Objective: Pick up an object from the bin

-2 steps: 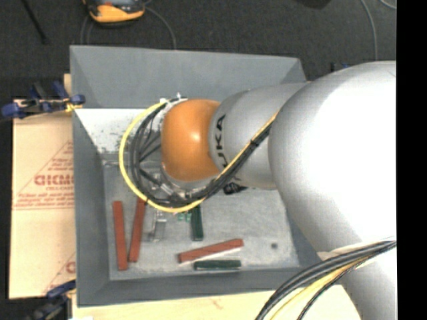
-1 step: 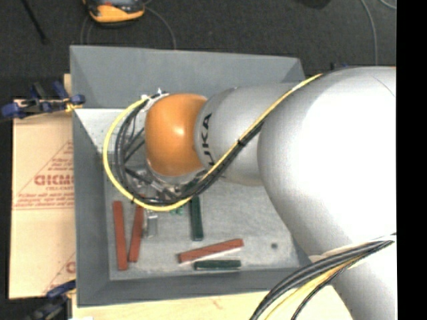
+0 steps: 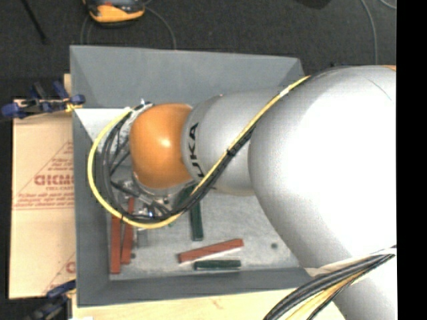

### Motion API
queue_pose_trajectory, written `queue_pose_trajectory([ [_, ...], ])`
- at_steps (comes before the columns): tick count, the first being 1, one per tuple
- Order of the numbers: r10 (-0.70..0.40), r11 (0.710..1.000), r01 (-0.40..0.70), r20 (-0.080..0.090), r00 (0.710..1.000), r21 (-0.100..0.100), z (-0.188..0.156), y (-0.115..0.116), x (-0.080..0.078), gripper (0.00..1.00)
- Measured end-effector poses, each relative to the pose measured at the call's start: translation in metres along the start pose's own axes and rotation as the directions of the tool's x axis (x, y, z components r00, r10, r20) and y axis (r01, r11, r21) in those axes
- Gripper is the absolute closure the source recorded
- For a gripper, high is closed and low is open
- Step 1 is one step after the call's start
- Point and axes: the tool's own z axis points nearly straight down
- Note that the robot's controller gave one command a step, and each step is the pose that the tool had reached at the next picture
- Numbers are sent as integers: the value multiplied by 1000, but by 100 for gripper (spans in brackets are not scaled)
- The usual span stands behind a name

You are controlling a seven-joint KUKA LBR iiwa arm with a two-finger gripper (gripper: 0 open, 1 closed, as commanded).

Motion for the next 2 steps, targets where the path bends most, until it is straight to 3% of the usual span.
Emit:
queue_pose_trajectory([
  [1, -195, 981, 195, 0, 981, -6, 3, -16, 1, 0],
  [2, -366, 931, 366, -2, 931, 1, 3, -44, 10, 0],
])
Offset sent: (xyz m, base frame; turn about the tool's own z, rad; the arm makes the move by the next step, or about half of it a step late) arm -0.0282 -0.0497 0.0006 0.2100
